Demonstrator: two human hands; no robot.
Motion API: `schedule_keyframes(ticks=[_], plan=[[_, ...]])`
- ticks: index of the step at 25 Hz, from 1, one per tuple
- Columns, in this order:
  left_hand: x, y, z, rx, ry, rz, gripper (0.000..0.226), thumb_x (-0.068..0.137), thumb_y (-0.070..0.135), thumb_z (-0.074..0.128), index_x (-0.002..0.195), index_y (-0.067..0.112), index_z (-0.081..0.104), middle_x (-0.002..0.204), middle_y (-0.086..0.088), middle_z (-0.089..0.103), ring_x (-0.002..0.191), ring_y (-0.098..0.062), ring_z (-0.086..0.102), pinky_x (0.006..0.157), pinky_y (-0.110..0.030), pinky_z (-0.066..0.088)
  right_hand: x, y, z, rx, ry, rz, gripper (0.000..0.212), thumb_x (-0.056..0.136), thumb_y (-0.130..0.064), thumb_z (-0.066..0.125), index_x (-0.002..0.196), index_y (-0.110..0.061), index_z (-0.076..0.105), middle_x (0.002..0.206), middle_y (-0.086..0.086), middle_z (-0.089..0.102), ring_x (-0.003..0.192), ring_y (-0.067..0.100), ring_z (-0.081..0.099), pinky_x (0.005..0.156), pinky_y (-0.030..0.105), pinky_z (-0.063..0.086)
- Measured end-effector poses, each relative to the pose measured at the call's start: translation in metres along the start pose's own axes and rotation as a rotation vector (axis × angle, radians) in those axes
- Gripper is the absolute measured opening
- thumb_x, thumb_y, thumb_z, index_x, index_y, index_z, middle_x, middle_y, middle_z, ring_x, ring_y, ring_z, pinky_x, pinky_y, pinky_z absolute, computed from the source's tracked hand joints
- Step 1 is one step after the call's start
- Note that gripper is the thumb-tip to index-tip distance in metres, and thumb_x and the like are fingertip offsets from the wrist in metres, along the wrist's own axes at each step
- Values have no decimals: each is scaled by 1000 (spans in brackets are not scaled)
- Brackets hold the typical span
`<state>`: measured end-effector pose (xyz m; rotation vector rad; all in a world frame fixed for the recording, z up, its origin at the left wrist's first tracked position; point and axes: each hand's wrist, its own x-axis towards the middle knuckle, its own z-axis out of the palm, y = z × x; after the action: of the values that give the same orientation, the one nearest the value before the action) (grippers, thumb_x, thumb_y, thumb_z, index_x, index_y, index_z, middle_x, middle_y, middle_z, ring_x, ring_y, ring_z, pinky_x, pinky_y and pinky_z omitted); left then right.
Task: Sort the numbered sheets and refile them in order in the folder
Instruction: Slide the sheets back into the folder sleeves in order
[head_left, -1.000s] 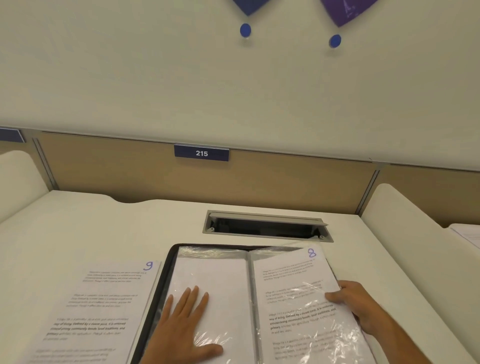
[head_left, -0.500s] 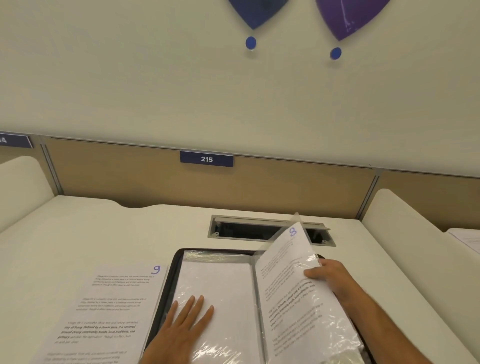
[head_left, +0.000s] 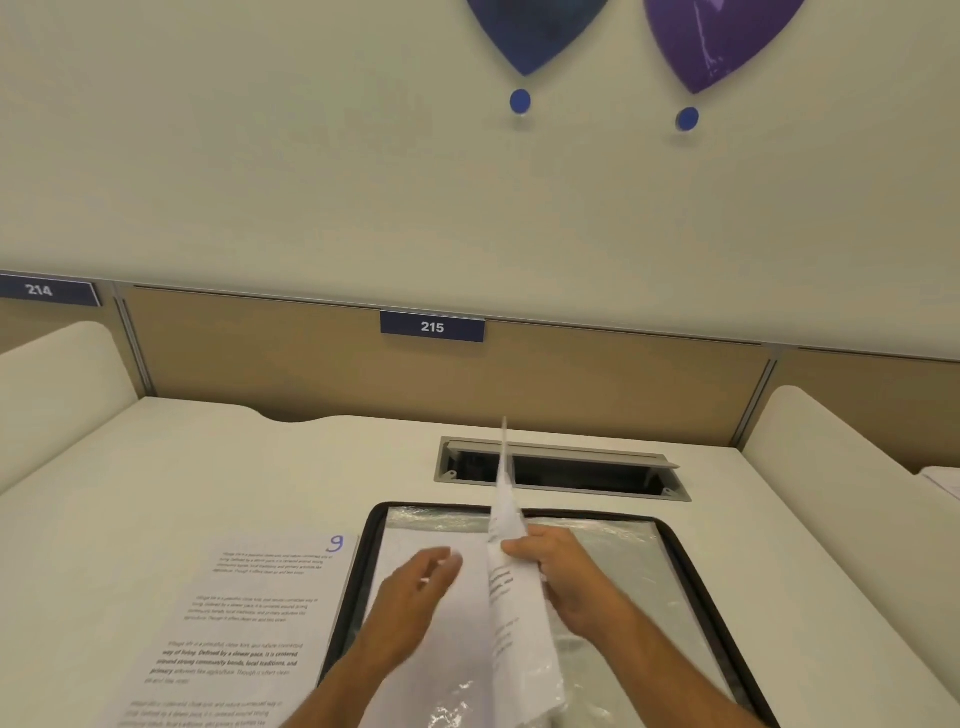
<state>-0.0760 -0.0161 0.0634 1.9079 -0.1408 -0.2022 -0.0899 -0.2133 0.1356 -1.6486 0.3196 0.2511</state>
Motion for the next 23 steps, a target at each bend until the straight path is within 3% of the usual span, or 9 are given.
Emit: schedule_keyframes(ticks=[3,5,7,10,13,16,18,21,23], plan=[[9,46,-2,-340,-3,-143,51,82,78,46,112,38,60,107,7,69,94,-17,69,76,-35,58,-2,4,32,-161,-76,-32,32,99,-52,51,109,-30,72,112,-16,64,107,12,59,99,30,45],[14,52,-8,-282,59,-171,29,89,60,62,107,37,61,102,8,68,92,-14,67,72,-33,56,4,16,45,-313,-121,-48,50,97,-69,34,120,-40,67,124,-22,53,115,7,48,103,31,35],[24,36,-19,-182,112,-225,35,82,35,79,112,25,63,104,1,70,90,-19,69,71,-38,61,12,31,51,-441,-142,-101,76,83,-87,26,132,-40,58,141,-15,50,121,5,45,106,29,34],[29,9,-36,17,146,-285,46,71,14,74,114,17,59,111,-7,68,92,-20,66,81,-40,59,27,57,49,-769,-111,-206,123,49,-102,7,149,-37,40,162,-6,30,147,15,28,120,36,22],[28,-23,-42,211,183,-241,57,76,11,72,129,14,51,100,-1,64,86,-12,60,72,-23,48,36,89,46,-1133,-69,-166,116,59,-97,2,158,-39,7,168,-5,-8,154,22,-12,123,51,-6],[27,-54,-36,477,202,-156,56,83,13,63,136,19,43,95,2,64,84,-12,60,66,-20,43,44,119,47,-1214,-48,-178,97,82,-91,18,158,-37,-9,164,-1,-26,149,23,-30,111,45,-29],[24,-71,-31,765,206,-71,52,88,23,58,138,25,43,119,5,61,105,-18,58,81,-28,46,46,133,50,-1254,38,-283,95,83,-91,21,159,-37,-1,166,3,-18,146,19,-36,104,39,-35],[20,-102,-26,925,207,128,39,83,34,52,118,28,66,125,4,64,113,-24,65,85,-48,54,49,142,54,-1322,87,-257,94,78,-93,31,144,-30,51,153,12,46,149,23,4,114,48,3],[14,-118,-26,1022,142,170,45,87,53,44,117,29,68,128,4,67,118,-21,62,96,-54,46,57,157,57,-1387,179,-335,94,76,-94,35,140,-28,57,147,12,52,150,27,8,112,52,12]])
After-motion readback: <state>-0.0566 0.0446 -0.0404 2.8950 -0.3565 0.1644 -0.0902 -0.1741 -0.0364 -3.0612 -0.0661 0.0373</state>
